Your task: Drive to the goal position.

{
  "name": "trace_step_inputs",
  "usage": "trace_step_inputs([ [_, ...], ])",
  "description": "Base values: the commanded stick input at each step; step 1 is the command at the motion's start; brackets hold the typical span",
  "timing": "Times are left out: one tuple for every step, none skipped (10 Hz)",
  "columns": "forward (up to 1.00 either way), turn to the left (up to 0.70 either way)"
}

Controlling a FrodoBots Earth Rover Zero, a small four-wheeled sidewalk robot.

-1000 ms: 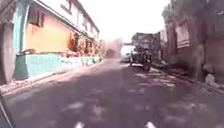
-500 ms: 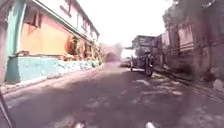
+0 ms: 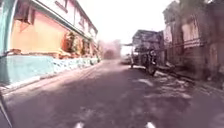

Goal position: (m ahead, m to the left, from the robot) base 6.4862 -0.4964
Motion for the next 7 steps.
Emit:
trace_step_inputs([
  [0.70,0.01],
  [0.70,0.01],
  [0.70,0.01],
  [0.70,0.01],
  [0.70,0.01],
  [0.70,0.01],
  [0.70,0.01],
])
